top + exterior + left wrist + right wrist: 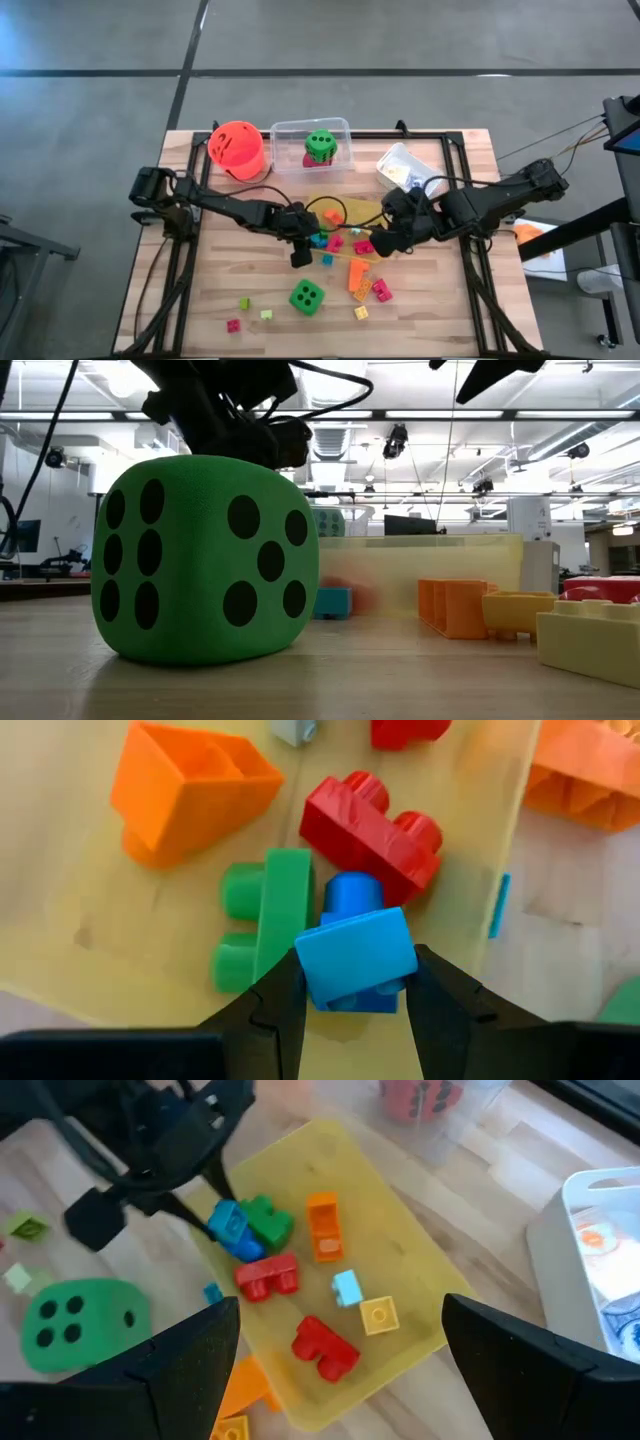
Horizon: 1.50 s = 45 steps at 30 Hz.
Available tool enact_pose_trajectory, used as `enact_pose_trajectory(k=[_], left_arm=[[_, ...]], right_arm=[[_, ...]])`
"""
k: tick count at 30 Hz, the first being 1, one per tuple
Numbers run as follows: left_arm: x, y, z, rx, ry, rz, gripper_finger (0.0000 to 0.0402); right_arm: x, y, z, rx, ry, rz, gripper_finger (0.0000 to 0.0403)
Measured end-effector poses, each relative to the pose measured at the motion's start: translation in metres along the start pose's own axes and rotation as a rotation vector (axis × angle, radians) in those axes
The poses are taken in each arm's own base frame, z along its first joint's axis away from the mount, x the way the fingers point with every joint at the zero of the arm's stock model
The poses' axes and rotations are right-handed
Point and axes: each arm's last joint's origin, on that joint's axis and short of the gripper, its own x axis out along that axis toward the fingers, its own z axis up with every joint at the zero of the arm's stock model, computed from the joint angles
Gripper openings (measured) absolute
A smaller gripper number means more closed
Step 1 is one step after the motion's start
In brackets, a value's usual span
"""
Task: Pick & Place Toys
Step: Put the blue game piece into the yellow bin, then put the red game piece into the yellow bin
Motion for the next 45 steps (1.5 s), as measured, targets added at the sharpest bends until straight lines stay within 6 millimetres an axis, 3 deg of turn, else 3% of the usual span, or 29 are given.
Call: enact_pose_trajectory(k=[22,37,45], left_arm=[[0.002,0.000,0.000,-0.006,-0.008,-0.005,0.0132],[0.000,-0.001,0.005,-0.049,-0.020,-0.012,0.0320],[-0.018,-0.004,0.023,-0.088,-0.070,-0.026,0.0359]], right_arm=[[0.000,0.003,-0.009,-0.007,0.014,0.001,0.0343],[0.000,0.004,-0.015,0.003,0.019,0.004,0.0343],[0.003,0.008,-0.059,0.065,0.147,0.013,0.0343]])
